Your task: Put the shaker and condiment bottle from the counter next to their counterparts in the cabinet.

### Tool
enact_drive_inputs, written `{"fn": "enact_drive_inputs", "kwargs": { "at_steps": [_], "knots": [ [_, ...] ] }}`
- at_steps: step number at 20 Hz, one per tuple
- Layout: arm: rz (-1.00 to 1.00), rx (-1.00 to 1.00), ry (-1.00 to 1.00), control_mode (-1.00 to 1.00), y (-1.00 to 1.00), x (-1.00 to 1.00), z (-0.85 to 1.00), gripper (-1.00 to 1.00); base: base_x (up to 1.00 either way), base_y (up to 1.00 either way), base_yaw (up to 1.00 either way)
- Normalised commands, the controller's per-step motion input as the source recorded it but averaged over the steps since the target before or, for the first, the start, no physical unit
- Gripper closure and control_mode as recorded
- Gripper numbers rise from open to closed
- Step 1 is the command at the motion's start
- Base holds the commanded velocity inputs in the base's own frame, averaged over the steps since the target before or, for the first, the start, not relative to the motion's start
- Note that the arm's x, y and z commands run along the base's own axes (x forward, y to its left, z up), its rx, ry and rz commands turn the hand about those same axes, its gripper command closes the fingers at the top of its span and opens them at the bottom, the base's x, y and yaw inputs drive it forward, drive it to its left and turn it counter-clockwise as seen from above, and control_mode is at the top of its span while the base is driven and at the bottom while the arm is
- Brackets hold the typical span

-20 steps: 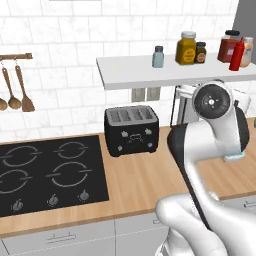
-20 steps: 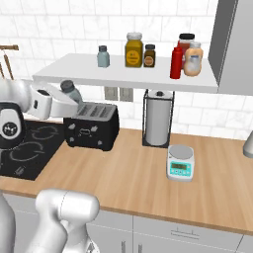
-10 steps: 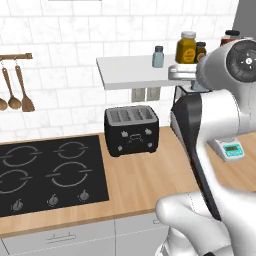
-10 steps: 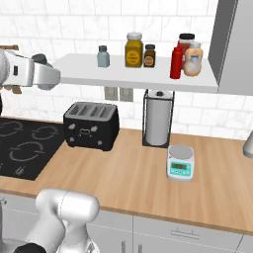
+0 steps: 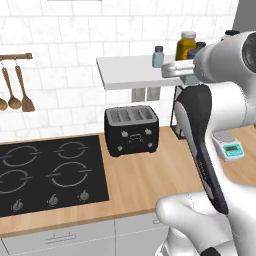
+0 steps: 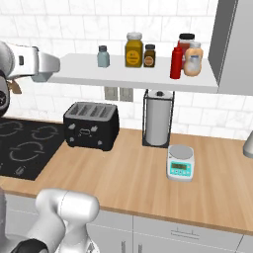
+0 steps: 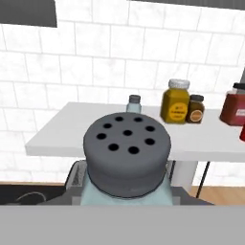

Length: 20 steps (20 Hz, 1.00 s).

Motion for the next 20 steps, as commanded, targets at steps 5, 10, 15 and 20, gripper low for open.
{"fn": "enact_drive_inputs", "kwargs": {
  "at_steps": [5, 10, 15, 20],
  "knots": [
    [0.05, -0.01, 0.00, -1.00, 0.03, 0.57, -0.07, 1.00, 0.00, 0.00, 0.00],
    [0.00, -0.08, 0.00, -1.00, 0.11, 0.66, -0.13, 1.00, 0.00, 0.00, 0.00],
    [0.00, -0.07, 0.00, -1.00, 0.14, 0.63, -0.19, 1.00, 0.00, 0.00, 0.00],
    [0.02, 0.00, 0.00, -1.00, 0.01, 0.67, -0.21, 1.00, 0.00, 0.00, 0.00]
  ]
}}
